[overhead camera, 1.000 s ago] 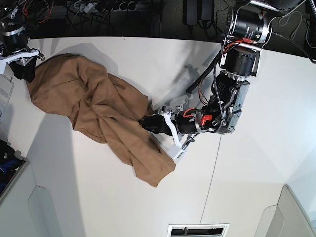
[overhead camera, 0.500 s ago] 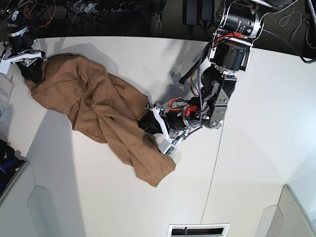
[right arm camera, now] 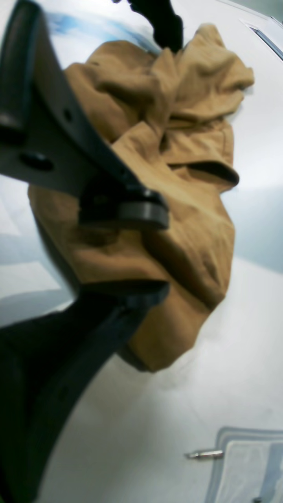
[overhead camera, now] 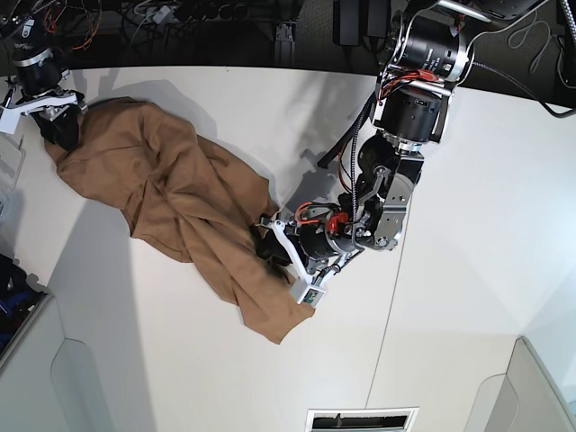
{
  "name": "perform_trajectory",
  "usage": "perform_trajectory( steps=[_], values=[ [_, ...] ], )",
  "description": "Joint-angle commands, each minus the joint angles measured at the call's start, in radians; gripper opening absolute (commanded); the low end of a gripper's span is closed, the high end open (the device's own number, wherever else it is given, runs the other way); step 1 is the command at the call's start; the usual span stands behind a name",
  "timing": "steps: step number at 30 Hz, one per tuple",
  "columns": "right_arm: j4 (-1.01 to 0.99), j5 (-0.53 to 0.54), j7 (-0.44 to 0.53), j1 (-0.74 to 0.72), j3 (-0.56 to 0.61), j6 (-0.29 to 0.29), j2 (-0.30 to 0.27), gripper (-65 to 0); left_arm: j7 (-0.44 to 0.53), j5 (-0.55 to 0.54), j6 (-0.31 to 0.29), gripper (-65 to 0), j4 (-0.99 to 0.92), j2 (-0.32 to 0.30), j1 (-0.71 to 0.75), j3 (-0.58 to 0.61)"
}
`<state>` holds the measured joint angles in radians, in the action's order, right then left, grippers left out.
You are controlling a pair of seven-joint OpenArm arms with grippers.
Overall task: Layout the t-shirt on the table in an organized manner, then fold the t-shirt properly
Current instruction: 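Grasp the shirt edge with the left gripper and pull it outward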
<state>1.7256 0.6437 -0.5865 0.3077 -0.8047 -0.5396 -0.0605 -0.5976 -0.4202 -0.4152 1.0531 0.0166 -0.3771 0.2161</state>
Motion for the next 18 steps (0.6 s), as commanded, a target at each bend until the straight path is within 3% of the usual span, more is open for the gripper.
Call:
perform_trajectory(
  steps=[1,11,13,15,18],
  values=[
    [0.016,0.026,0.011,0.000,-0.005,-0.016,-0.011,-43.7,0.019,-0.007,0.013,-41.3,0.013,0.006,-0.033,0.000],
    [0.016,0.037,0.010,0.000,0.011,-0.016,-0.008,-43.7,0.077,0.117,0.038,-41.7,-0.089,0.070,-0.039,0.000],
    [0.016,0.033,0.010,0.001,0.032,-0.016,-0.008,-43.7,0.079,0.134,0.037,-50.2,-0.120,0.084,-0.039,0.000],
    [0.016,0.020,0.010,0.000,0.058,-0.016,-0.008,-43.7,0.086,0.157,0.037,-64.8,-0.126,0.089,-0.038,0.000],
    [0.016,0.002,0.015,0.000,0.094,-0.016,-0.008,-43.7,0.097,0.155,0.038,-65.0,-0.124,0.082,-0.054,-0.001]
  ],
)
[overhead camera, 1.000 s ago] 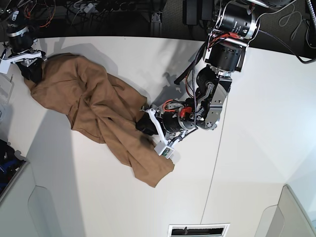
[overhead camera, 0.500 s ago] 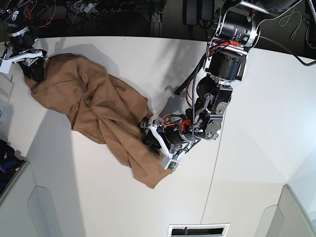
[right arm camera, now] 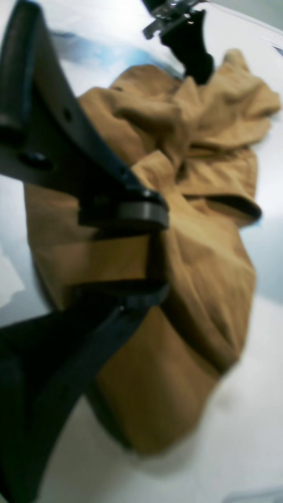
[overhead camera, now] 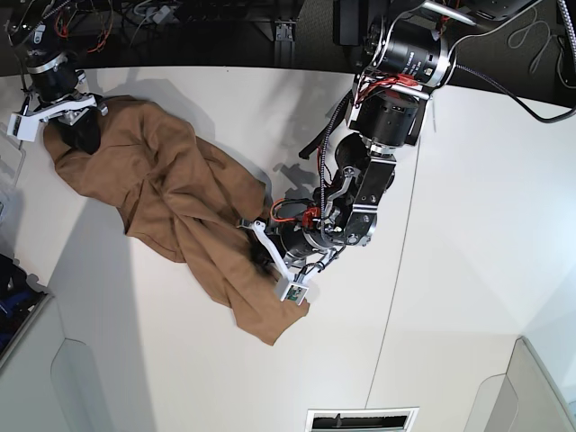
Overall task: Layout the t-shirt on the table in an organized manner, then fold the t-shirt properly
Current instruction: 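Grasp the shirt edge with the left gripper and pull it outward, then hold shirt ends with both grippers and stretch them apart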
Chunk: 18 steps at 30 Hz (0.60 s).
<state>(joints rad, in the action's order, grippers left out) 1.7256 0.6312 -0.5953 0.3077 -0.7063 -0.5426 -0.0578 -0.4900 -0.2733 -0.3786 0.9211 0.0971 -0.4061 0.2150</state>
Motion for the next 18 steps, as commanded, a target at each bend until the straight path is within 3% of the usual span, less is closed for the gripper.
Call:
perform_trajectory(
  steps=[1,5,9,14,18],
  values=[
    [0.016,0.009,0.030,0.000,0.005,-0.013,-0.011,-43.7,-0.012,0.006,0.001,-65.0,0.011,-0.001,-0.035,-0.002],
    [0.016,-0.030,0.086,0.000,0.032,-0.011,-0.011,-43.7,-0.069,-0.017,0.000,-65.0,0.112,-0.026,-0.061,-0.043],
    [0.016,-0.034,0.089,0.000,0.034,-0.011,-0.011,-43.7,-0.153,-0.080,-0.021,-65.0,0.309,-0.090,-0.057,-0.108],
    [0.016,-0.064,0.091,-0.003,0.034,-0.011,-0.014,-43.7,-0.249,-0.200,-0.038,-65.0,0.469,-0.226,-0.051,-0.125],
    [0.016,-0.066,0.106,-0.003,0.034,-0.011,-0.013,-43.7,-0.254,-0.270,-0.045,-65.0,0.594,-0.360,0.000,-0.128]
  ],
)
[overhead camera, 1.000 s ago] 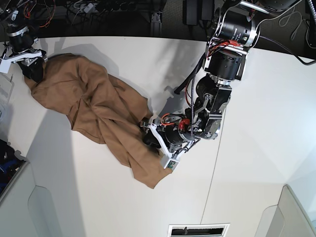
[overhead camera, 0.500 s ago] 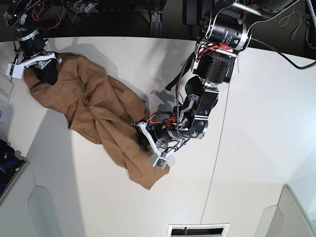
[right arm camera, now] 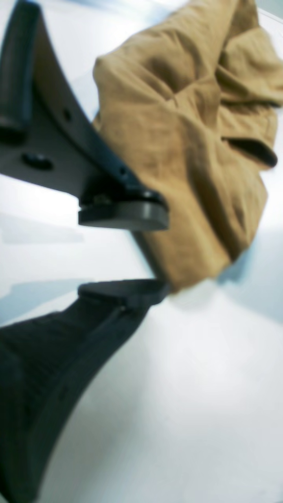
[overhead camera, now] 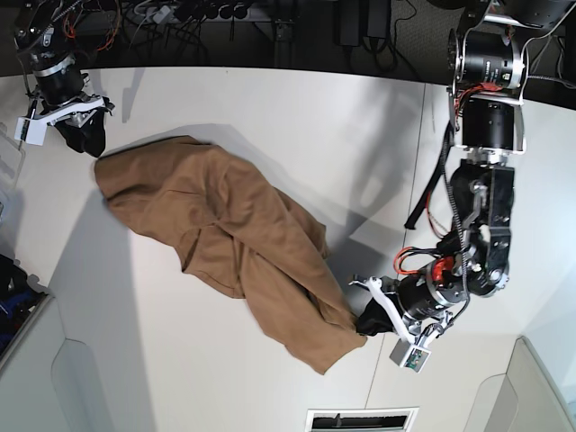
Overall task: Layout the t-shirt on the table in an organized manner, then fold the t-shirt properly
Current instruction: 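Hold shirt ends with both grippers and stretch them apart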
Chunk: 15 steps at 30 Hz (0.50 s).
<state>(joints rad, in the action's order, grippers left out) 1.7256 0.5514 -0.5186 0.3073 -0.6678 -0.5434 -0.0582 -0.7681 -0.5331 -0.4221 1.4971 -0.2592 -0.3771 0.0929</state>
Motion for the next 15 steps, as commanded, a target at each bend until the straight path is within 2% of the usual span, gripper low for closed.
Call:
perform_trajectory(
  steps=[1,4,7,11,15],
  values=[
    [0.016,0.014,0.038,-0.003,-0.004,-0.011,-0.013,-43.7,0.021,-0.024,-0.002,-65.0,0.057,-0.035,-0.008,-0.015],
    [0.016,0.013,0.040,-0.019,-0.004,-0.011,-0.011,-43.7,0.015,-0.049,-0.007,-65.0,0.184,-0.105,0.074,-0.099],
    [0.016,0.010,0.040,-0.036,-0.004,-0.011,-0.011,-43.7,0.010,-0.142,-0.065,-65.0,0.313,-0.153,0.177,-0.224],
    [0.016,0.009,0.041,-0.055,-0.004,-0.011,-0.011,-43.7,-0.016,-0.252,-0.142,-65.0,0.428,-0.171,0.309,-0.367],
    [0.016,0.010,0.040,-0.079,-0.004,-0.011,-0.010,-43.7,-0.036,-0.340,-0.194,-65.0,0.456,-0.170,0.426,-0.465]
  ],
)
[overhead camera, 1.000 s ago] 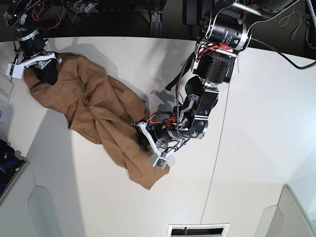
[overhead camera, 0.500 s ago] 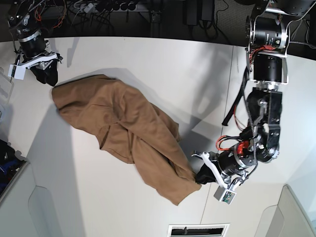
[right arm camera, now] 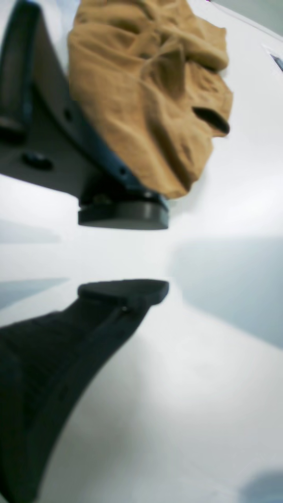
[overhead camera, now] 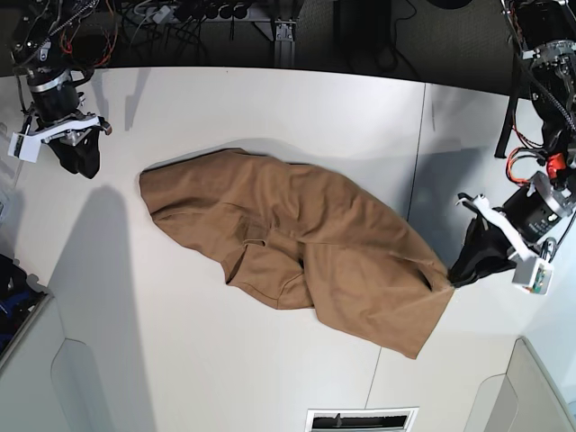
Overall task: Layout the t-shirt on the table in an organized manner, then fold the t-shirt properly
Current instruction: 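Hold shirt ends with both grippers and stretch them apart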
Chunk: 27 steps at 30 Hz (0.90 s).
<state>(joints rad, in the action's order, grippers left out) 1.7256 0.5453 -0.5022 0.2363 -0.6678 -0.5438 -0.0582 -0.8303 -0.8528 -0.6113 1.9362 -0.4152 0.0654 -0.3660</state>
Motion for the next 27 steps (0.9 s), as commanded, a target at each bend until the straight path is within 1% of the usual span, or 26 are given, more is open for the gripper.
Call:
perform_trajectory(
  steps=[1,2,3,5,6,7,10,14,17,21,23,27],
  values=[
    [0.016,0.015,0.024,-0.014,-0.003,-0.011,-0.011,-43.7,0.025,-0.032,-0.019,-65.0,0.017,-0.014,0.011,-0.027],
    [0.016,0.014,0.024,-0.021,0.003,-0.011,-0.011,-41.9,0.025,-0.043,-0.033,-65.0,0.017,-0.014,0.039,-0.048],
    [0.015,0.006,0.024,-0.030,0.010,-0.011,-0.011,-38.1,0.024,-0.055,-0.041,-65.0,0.017,-0.014,0.064,-0.066],
    [0.011,-0.035,0.029,-0.051,0.040,-0.011,-0.011,-27.6,0.024,-0.075,-0.047,-65.0,0.017,-0.014,0.105,-0.097],
    [0.004,-0.063,0.040,-0.063,0.060,-0.011,-0.011,-23.6,0.024,-0.083,-0.057,-65.0,0.017,-0.014,0.121,-0.108],
    [-0.005,-0.092,0.057,-0.075,0.081,-0.010,-0.011,-21.5,0.022,-0.090,-0.060,-65.0,0.017,-0.014,0.134,-0.116],
    [-0.057,-0.167,0.116,-0.118,0.136,-0.009,-0.014,-21.3,0.018,-0.095,-0.060,-65.0,0.017,-0.014,0.169,-0.122],
    [-0.164,-0.203,0.122,-0.201,0.190,-0.009,-0.014,-21.3,0.016,-0.094,-0.060,-65.0,0.017,-0.014,0.185,-0.122],
    [-0.254,-0.252,0.144,-0.264,0.211,-0.006,-0.014,-21.3,0.015,-0.093,-0.060,-65.0,0.017,-0.014,0.185,-0.122],
    [-0.367,-0.251,0.159,-0.323,0.226,-0.008,-0.013,-21.3,0.003,-0.094,-0.060,-65.0,0.017,-0.014,0.187,-0.122],
    [-0.406,-0.249,0.158,-0.341,0.243,-0.021,-0.013,-21.4,0.005,-0.095,-0.060,-65.0,0.017,-0.014,0.187,-0.122],
    [-0.412,-0.230,0.158,-0.340,0.281,-0.022,-0.013,-21.6,0.006,-0.094,-0.060,-65.0,0.017,-0.014,0.187,-0.122]
  ],
)
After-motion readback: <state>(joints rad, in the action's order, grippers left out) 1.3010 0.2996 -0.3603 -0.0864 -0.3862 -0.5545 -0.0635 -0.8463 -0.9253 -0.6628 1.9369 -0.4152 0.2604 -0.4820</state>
